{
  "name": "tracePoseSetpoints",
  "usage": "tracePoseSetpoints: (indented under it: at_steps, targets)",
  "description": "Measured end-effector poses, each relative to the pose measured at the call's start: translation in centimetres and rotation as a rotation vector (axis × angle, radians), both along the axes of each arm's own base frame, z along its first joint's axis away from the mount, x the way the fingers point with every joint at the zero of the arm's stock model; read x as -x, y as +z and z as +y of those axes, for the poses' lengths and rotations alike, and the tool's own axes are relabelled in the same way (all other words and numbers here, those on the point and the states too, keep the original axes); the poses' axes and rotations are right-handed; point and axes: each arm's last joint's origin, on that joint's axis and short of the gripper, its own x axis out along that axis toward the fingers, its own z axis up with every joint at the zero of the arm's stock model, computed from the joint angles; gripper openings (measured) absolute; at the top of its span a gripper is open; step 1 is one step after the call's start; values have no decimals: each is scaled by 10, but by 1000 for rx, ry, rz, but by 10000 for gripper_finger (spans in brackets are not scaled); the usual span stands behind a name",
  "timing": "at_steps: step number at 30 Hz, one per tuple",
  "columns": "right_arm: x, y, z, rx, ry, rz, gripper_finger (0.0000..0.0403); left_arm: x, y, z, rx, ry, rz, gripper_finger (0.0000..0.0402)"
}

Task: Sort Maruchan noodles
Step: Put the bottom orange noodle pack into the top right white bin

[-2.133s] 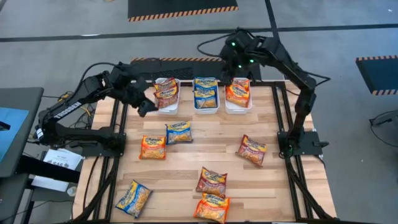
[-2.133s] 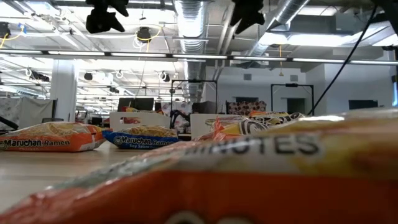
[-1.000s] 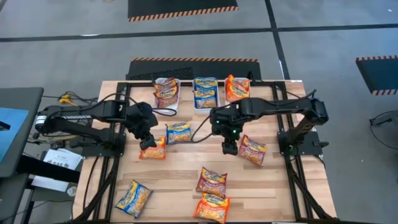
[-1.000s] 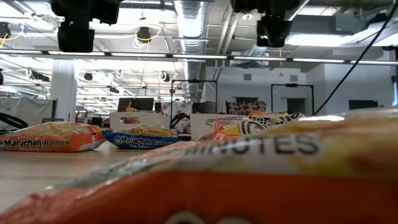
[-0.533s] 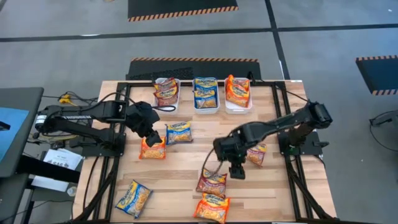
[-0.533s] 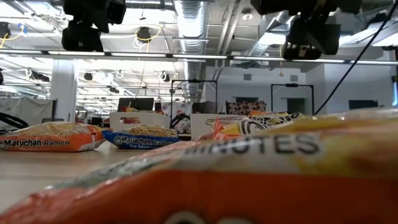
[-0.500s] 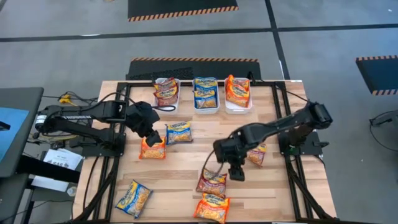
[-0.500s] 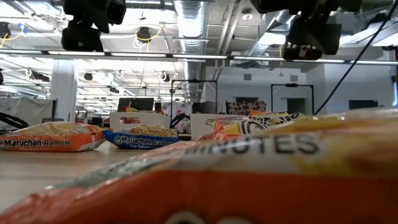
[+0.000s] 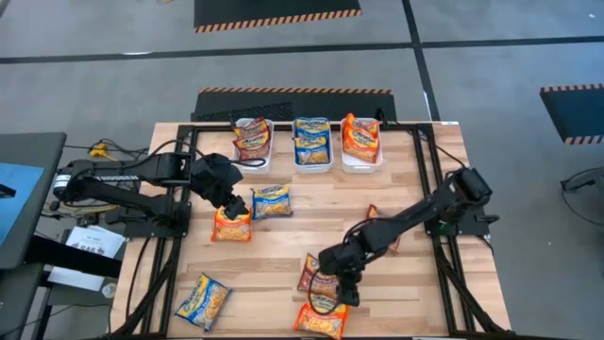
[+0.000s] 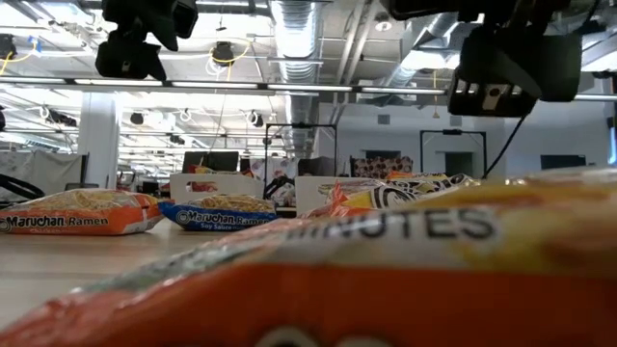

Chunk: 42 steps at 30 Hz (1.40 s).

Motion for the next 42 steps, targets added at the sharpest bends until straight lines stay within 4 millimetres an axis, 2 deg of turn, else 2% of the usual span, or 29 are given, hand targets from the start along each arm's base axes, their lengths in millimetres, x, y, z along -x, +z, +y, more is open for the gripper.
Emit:
tracePoseSetpoints:
  at_steps: [8,16,26,30,35,41,42]
  targets:
    - [-10,-29,16,35,-88,21,233,0,0,0,-31,-33,-6,185]
    - [-14,-63,28,50,-134,119,233,0,0,0,-56,-58,-10,185]
    - [-12,-66,39,8,-176,158,232,0,0,0,-62,-64,-11,185]
    - [-12,-77,39,13,-215,215,220,0,0,0,-64,-67,-10,185]
    - [-12,-78,38,18,-237,224,161,0,0,0,-64,-67,-8,185]
    - [-15,-74,40,13,-220,202,29,0,0,0,-64,-67,-6,185]
    - [-16,-72,41,14,-209,188,16,0,0,0,-63,-67,-7,185]
